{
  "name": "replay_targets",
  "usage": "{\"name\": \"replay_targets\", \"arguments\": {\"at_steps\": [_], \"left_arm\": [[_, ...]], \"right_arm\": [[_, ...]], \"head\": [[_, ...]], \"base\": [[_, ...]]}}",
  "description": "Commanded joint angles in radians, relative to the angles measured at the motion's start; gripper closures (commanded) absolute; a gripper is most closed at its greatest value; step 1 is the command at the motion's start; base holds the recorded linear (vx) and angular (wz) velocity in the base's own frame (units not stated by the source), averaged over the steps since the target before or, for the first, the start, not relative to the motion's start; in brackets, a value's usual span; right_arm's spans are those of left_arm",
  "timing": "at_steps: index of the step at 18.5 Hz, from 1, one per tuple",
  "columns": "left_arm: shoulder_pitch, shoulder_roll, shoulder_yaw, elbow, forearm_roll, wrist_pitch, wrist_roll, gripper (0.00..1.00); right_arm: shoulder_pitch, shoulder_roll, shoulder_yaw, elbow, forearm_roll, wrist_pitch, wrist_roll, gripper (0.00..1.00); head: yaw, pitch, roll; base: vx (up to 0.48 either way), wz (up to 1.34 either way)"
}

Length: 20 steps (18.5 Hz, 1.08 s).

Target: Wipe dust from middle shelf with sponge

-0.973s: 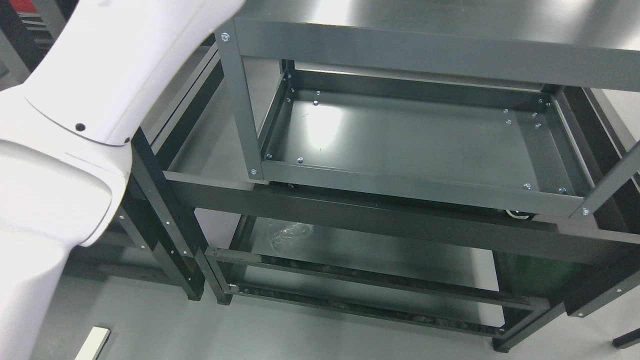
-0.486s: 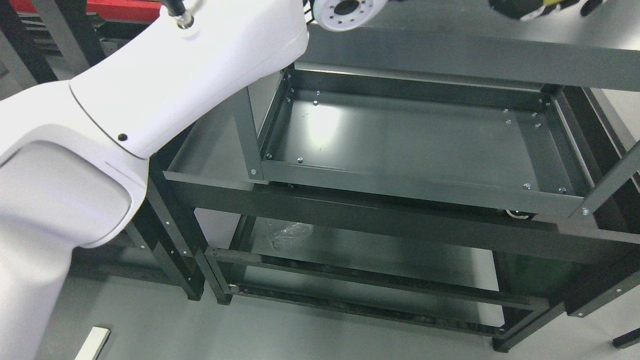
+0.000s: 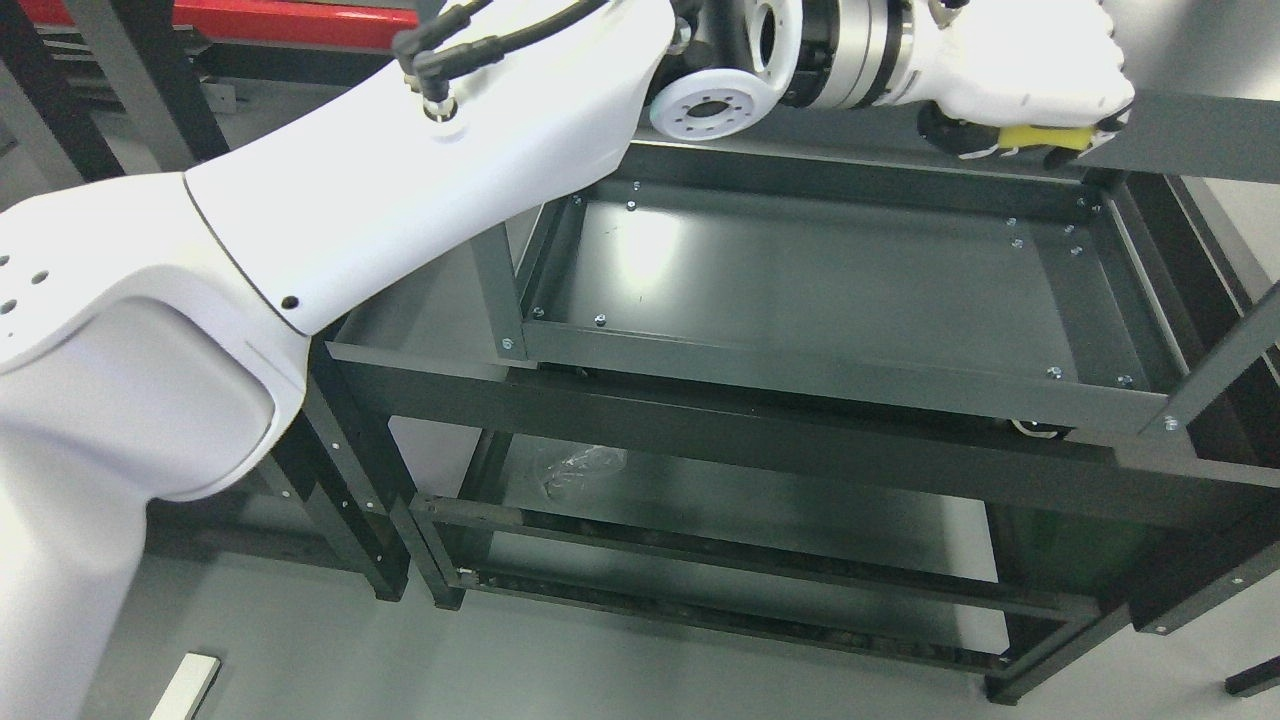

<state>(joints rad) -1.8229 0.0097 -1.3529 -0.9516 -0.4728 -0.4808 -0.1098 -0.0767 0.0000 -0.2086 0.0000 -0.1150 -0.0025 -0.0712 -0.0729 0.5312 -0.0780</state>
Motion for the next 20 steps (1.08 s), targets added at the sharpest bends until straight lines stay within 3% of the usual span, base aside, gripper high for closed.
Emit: {"name": "replay_targets", "arguments": {"at_steps": [1, 5, 11, 20], "left_arm": [[0.013, 0.008, 0.029, 0.036, -0.041, -0.033, -0.001, 1.0], [0.042, 0.03, 0.182, 0.007, -0.096, -0.142, -0.004, 1.0], [0.129, 0.327, 0.331, -0.144, -0.096, -0.252, -0.045, 1.0], [0.276, 0.565, 0.552, -0.253, -0.087, -0.305, -0.103, 1.0]], "right_arm": [[0.0, -0.017, 0.0, -0.017, -0.002, 0.073, -0.001, 0.0], [0.0, -0.017, 0.0, -0.017, 0.0, 0.073, -0.001, 0.0], [0.0, -0.017, 0.0, -0.017, 0.0, 0.073, -0.001, 0.0], [0.0, -0.017, 0.0, -0.017, 0.0, 0.073, -0.001, 0.0]], "head": [[0.0, 0.0, 0.0], [0.0, 0.0, 0.0], [0.0, 0.0, 0.0], [0.0, 0.0, 0.0]], "base": [[0.0, 0.0], [0.0, 0.0], [0.0, 0.0], [0.0, 0.0]]}}
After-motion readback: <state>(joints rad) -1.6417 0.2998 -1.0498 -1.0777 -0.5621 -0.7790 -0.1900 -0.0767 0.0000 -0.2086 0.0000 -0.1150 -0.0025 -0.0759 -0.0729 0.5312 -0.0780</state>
